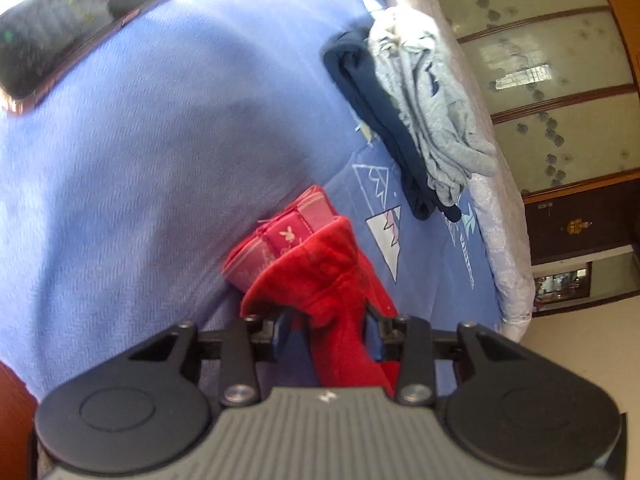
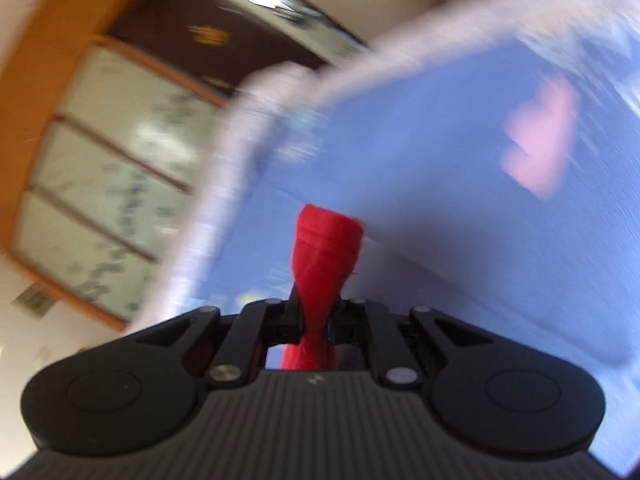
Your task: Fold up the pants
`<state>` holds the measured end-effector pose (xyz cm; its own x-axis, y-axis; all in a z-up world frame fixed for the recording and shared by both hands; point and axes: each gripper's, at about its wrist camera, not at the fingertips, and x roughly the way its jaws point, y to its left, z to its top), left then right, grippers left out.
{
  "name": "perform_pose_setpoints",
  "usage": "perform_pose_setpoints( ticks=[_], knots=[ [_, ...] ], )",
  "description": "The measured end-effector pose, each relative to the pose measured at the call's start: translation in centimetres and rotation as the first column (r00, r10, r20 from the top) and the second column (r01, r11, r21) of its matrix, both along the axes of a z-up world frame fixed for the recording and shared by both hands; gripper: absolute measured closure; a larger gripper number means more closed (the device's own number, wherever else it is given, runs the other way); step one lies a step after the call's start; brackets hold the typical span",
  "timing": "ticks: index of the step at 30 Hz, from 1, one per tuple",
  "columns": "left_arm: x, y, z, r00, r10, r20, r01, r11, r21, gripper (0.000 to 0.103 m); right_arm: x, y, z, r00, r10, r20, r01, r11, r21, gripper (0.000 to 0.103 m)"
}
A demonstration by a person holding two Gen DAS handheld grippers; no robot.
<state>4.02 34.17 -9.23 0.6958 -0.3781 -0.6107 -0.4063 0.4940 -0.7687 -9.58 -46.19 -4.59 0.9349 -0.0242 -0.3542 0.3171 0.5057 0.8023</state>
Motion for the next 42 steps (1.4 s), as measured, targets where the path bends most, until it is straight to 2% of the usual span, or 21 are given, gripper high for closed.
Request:
perform_pose_setpoints(
  ticks=[1, 3, 5, 7, 8, 11, 13, 15, 16, 18, 21, 23, 25, 27, 29, 34, 37, 38, 39, 40, 42],
  knots=[
    [-0.1, 0.1, 0.2, 1.0, -0.004, 0.004, 0.004, 1.0, 0.004, 0.058, 0.1, 0.3, 1.0, 0.999, 0.016, 0.029, -0.014, 0.999, -0.044, 0.091],
    [-0.4, 0.3, 0.0, 1.0, -0.019, -0.007, 0.019, 1.0, 0.003, 0.05, 0.5, 0.4, 1.8, 1.0, 0.018, -0.004, -0.018, 0.995, -0.102, 0.087],
    [-1.0, 0.6, -0.5, 1.0, -0.021, -0.02, 0.021, 1.0, -0.011, 0.047, 0.6, -0.1, 0.9, 0.991, -0.017, -0.135, 0.003, 0.994, -0.109, 0.063],
    [-1.9, 1.1, -1.1, 0.999, -0.003, -0.033, 0.002, 1.0, -0.023, 0.033, -0.7, -1.0, -0.9, 0.964, -0.089, -0.252, 0.068, 0.994, -0.09, 0.063],
    [-2.4, 1.4, -1.3, 0.999, 0.009, -0.034, -0.01, 1.0, -0.029, 0.03, -1.7, -1.4, -1.7, 0.958, -0.109, -0.266, 0.094, 0.993, -0.068, 0.063],
    [-3.3, 2.4, -1.9, 1.0, 0.009, -0.012, -0.01, 0.997, -0.073, 0.026, -5.5, -1.5, -2.9, 0.966, -0.101, -0.24, 0.108, 0.994, 0.017, 0.069],
    [-3.0, 2.7, -1.9, 1.0, 0.002, -0.006, -0.002, 0.996, -0.089, 0.026, -7.0, -0.1, -2.1, 0.989, 0.018, -0.15, -0.014, 1.0, 0.023, 0.073],
    [-2.3, 2.6, -1.3, 1.0, -0.003, 0.012, 0.004, 0.997, -0.079, 0.026, -7.1, 2.4, -0.1, 0.981, 0.179, -0.08, -0.182, 0.983, -0.03, 0.073],
    [-2.0, 2.6, -0.9, 1.0, -0.006, 0.029, 0.009, 0.997, -0.081, 0.026, -6.4, 4.1, 0.8, 0.96, 0.276, -0.055, -0.279, 0.959, -0.047, 0.073],
    [-1.5, 2.3, -0.1, 0.997, -0.012, 0.072, 0.019, 0.995, -0.099, 0.025, -4.1, 7.9, 2.1, 0.886, 0.464, -0.023, -0.464, 0.884, -0.047, 0.073],
    [-1.1, 1.8, 0.7, 0.996, -0.013, 0.084, 0.018, 0.998, -0.061, 0.026, 0.3, 15.8, 2.7, 0.697, 0.716, 0.021, -0.717, 0.697, 0.009, 0.072],
    [-1.0, 1.9, 0.5, 0.998, -0.011, 0.063, 0.013, 0.999, -0.036, 0.047, 3.1, 21.7, 2.2, 0.565, 0.825, 0.021, -0.825, 0.564, 0.05, 0.072],
    [-1.0, 2.4, -0.1, 0.999, -0.007, 0.046, 0.009, 0.999, -0.038, 0.057, 5.6, 27.3, 1.2, 0.443, 0.896, 0.003, -0.892, 0.441, 0.099, 0.072],
    [-1.4, 2.9, -0.8, 0.999, -0.004, 0.043, 0.008, 0.996, -0.084, 0.078, 7.2, 32.1, 0.3, 0.357, 0.932, -0.06, -0.928, 0.361, 0.09, 0.072],
    [-2.0, 3.2, -1.1, 0.998, -0.008, 0.058, 0.015, 0.992, -0.122, 0.084, 7.9, 35.4, -0.5, 0.323, 0.938, -0.126, -0.942, 0.332, 0.055, 0.072],
    [-2.6, 2.9, -0.7, 0.997, -0.036, 0.068, 0.042, 0.995, -0.087, 0.084, 9.8, 37.8, -2.8, 0.385, 0.896, -0.22, -0.911, 0.407, 0.068, 0.072],
    [-2.6, 2.8, -0.6, 0.996, -0.036, 0.077, 0.042, 0.996, -0.079, 0.084, 9.8, 38.6, -3.7, 0.403, 0.889, -0.217, -0.902, 0.426, 0.072, 0.073],
    [-2.6, 2.8, -0.7, 0.997, -0.035, 0.075, 0.041, 0.996, -0.079, 0.084, 9.5, 38.8, -3.6, 0.403, 0.889, -0.217, -0.903, 0.424, 0.06, 0.083],
    [-2.6, 2.9, -0.7, 0.997, -0.035, 0.075, 0.041, 0.996, -0.084, 0.084, 9.3, 39.2, -3.3, 0.397, 0.892, -0.216, -0.911, 0.412, 0.031, 0.093],
    [-2.6, 3.0, -0.8, 0.996, -0.037, 0.076, 0.043, 0.995, -0.088, 0.084, 8.9, 39.6, -2.9, 0.368, 0.907, -0.203, -0.926, 0.377, 0.006, 0.097],
    [-2.7, 3.3, -1.0, 0.997, -0.039, 0.074, 0.046, 0.995, -0.094, 0.084, 7.5, 40.4, -1.3, 0.31, 0.932, -0.189, -0.951, 0.304, -0.061, 0.097]
  ],
)
